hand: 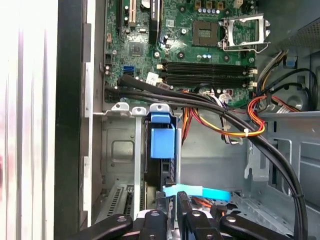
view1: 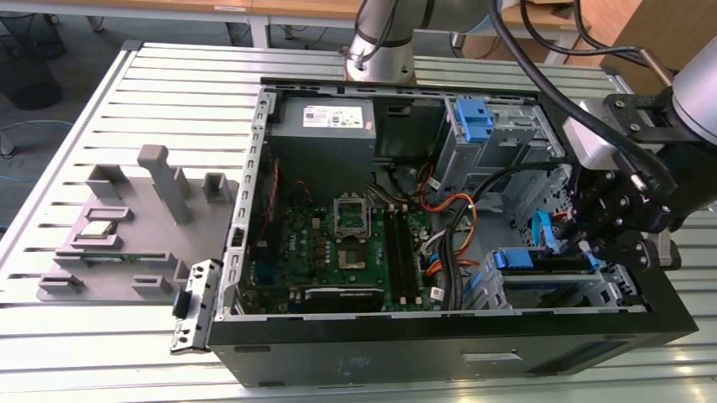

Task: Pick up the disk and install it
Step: 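Insert the first disk wire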

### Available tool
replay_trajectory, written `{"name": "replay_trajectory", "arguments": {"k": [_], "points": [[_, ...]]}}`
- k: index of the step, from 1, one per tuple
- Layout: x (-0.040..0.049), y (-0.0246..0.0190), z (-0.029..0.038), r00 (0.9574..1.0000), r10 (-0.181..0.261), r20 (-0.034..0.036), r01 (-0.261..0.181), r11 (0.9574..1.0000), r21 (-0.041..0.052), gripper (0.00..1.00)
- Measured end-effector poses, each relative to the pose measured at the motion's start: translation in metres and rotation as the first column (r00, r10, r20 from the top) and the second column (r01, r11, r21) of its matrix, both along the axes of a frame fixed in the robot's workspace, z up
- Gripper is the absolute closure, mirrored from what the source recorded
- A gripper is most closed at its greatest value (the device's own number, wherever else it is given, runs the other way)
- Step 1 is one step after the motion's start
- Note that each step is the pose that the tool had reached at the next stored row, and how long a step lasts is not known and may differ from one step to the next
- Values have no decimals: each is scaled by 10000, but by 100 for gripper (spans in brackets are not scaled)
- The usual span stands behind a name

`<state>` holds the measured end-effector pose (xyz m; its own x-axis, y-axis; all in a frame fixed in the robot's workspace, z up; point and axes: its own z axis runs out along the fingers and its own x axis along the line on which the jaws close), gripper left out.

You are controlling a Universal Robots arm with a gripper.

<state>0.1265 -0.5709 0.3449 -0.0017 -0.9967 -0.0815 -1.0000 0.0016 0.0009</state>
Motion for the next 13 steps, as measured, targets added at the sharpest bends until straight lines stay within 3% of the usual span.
{"name": "replay_trajectory", "arguments": {"k": [11,13], "points": [[26,0,-4,9995,-319,0,319,9995,0,76],[28,0,-7,9995,-317,-80,317,9995,1,76]]}}
